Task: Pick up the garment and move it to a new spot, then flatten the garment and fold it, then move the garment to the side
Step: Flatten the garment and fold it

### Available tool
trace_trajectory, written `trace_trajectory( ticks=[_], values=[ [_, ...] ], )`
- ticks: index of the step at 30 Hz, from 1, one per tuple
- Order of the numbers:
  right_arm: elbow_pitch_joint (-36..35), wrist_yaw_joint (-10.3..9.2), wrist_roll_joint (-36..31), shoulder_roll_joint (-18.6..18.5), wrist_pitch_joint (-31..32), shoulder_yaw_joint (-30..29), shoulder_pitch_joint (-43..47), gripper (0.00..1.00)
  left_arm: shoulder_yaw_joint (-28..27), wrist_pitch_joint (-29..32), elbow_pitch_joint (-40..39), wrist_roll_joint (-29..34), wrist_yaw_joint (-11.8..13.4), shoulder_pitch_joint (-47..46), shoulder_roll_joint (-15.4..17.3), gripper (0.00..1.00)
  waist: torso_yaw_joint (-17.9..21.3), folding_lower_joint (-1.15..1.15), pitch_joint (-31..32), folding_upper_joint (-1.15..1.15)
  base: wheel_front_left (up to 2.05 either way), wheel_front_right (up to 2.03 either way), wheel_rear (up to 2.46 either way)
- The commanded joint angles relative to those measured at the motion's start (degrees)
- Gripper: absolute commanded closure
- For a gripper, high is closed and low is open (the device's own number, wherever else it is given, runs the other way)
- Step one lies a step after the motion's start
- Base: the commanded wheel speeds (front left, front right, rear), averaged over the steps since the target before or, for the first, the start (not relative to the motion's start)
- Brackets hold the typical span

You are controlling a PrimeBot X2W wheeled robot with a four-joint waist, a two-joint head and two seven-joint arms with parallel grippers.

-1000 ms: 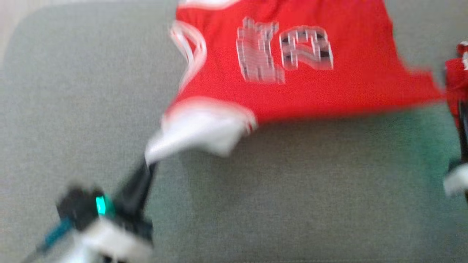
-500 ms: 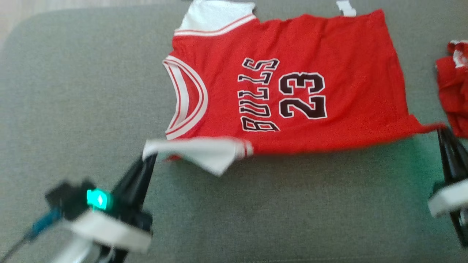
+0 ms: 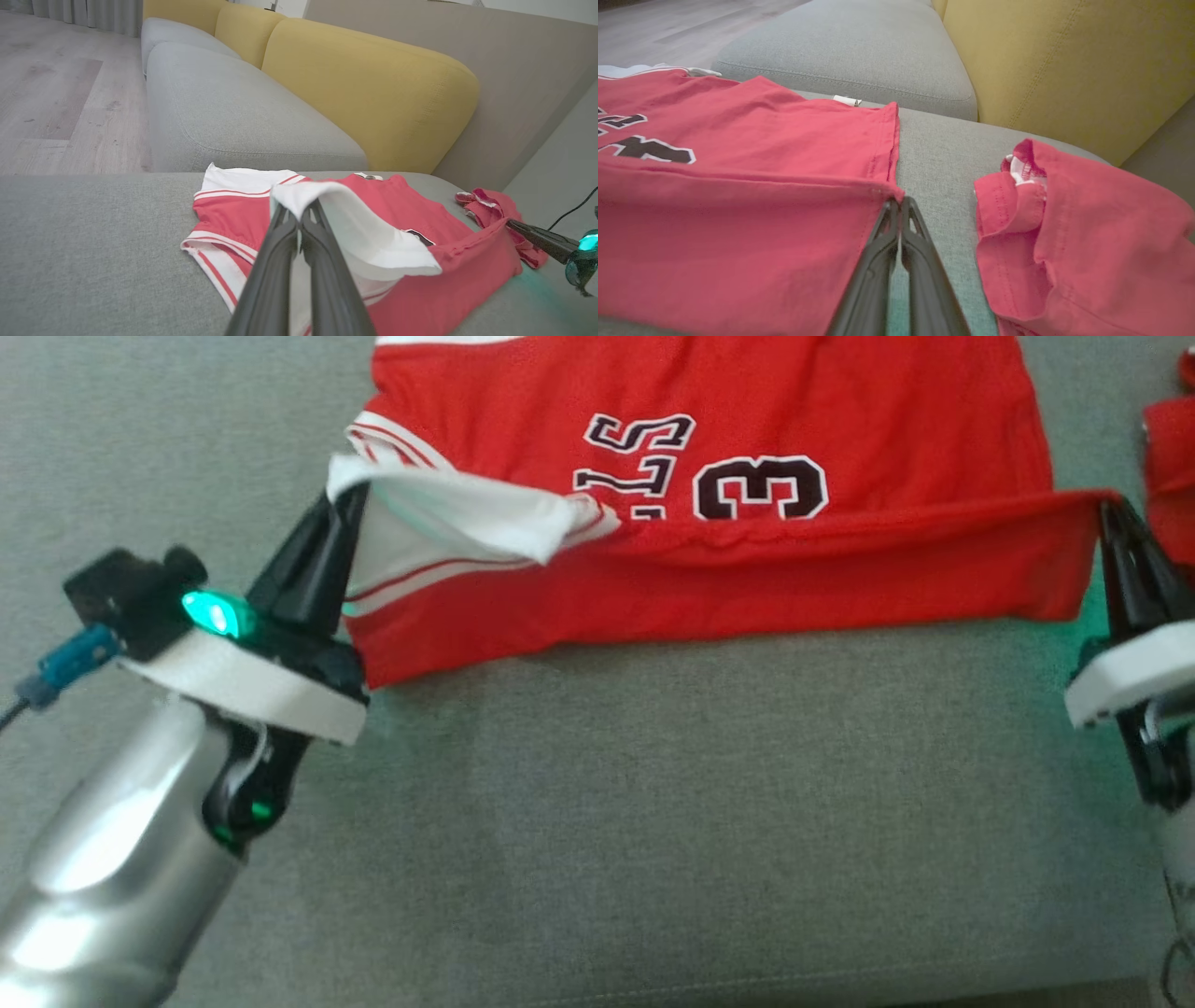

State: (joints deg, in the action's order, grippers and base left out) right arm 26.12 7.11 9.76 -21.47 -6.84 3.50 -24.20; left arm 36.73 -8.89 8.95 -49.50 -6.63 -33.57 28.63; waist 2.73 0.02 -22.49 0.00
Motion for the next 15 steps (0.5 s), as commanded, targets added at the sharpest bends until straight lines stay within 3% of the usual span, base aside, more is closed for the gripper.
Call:
trace_trajectory(
  ticks=[1,6,7,8,13,15],
  values=[
    [-0.01,0.37,0.34,-0.68,-1.51,1.35,-2.04,1.00,-2.49,-0.63,0.11,0.02,-0.37,-3.16,1.52,1.00,0.83,-0.02,-0.91,0.00,0.00,0.00,0.00],
    [4.04,0.37,0.92,-0.19,-3.81,2.72,-5.68,1.00,-2.02,-1.67,3.45,-0.26,-0.62,-5.61,0.97,1.00,1.29,-0.02,-1.75,0.00,0.00,0.00,0.00],
    [4.93,0.37,1.12,-0.02,-4.37,2.99,-6.38,0.50,-2.01,-1.98,4.21,-0.42,-0.65,-6.00,0.77,0.45,1.32,-0.02,-1.86,0.00,0.00,0.00,0.00],
    [5.62,0.37,1.23,0.18,-4.95,3.17,-6.97,0.00,-2.08,-2.35,4.91,-0.50,-0.67,-6.30,0.57,0.00,1.31,-0.02,-1.93,0.00,0.00,0.00,0.00],
    [7.93,0.37,1.90,0.41,-7.11,3.80,-7.58,0.00,-1.55,-4.01,7.09,0.68,-0.58,-5.40,0.04,0.00,0.93,-0.02,-1.60,0.00,0.00,0.00,0.00],
    [8.28,0.37,2.16,0.30,-7.62,3.68,-7.10,0.00,-1.13,-4.59,7.47,1.97,0.52,-3.80,-0.16,0.00,0.70,-0.02,-1.15,0.00,0.00,0.00,0.00]
  ],
)
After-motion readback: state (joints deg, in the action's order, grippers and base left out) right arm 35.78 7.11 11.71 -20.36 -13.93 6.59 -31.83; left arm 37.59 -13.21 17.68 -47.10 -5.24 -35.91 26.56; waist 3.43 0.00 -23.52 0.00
